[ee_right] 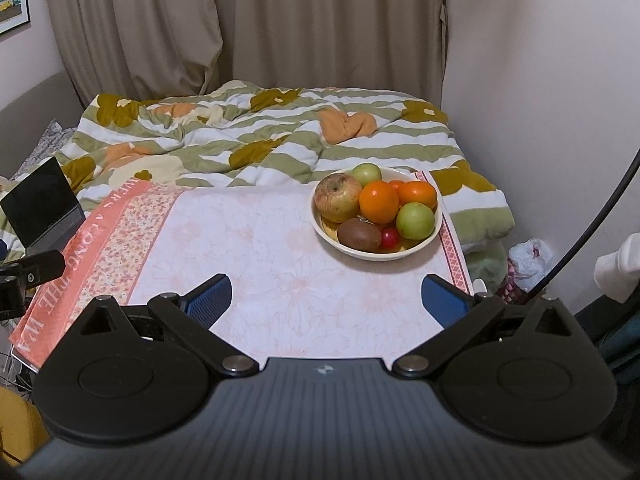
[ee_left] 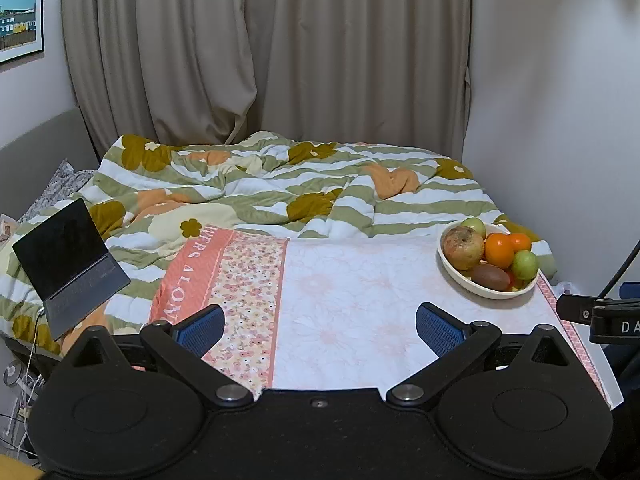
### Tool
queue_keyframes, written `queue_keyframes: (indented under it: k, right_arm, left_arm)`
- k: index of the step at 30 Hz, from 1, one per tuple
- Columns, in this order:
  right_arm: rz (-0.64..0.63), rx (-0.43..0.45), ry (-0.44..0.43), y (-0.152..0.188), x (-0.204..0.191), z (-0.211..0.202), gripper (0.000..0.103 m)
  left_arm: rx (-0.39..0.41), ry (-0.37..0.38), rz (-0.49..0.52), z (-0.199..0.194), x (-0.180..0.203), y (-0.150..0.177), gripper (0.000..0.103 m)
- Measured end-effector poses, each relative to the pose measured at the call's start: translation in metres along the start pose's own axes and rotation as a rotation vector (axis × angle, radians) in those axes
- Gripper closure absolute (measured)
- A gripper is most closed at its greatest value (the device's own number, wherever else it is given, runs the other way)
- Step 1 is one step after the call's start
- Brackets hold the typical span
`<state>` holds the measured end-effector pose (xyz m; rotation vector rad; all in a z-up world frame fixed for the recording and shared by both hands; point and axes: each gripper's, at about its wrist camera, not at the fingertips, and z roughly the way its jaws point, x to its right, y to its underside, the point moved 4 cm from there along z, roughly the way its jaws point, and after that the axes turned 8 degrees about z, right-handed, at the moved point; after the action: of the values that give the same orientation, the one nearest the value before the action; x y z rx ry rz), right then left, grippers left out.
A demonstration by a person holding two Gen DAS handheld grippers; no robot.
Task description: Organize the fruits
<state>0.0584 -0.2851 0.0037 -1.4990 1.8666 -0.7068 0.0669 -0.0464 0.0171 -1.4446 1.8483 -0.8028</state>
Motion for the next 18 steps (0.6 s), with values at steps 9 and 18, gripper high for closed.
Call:
queue_keyframes:
  k: [9,18]
  right_arm:
    - [0.003,-0.013,0.018,-0.0015,-0.0003,0.0057,0.000]
    - [0.004,-0.019,0.029,0.0009,0.0035,0.0058,0.000]
  left_arm:
    - [0.000,-0.007,0.004,0.0035,-0.0020,0.0004,0.000]
    - [0.003,-0.004,0.001,0.0040,-0.0028,-0.0002,0.000]
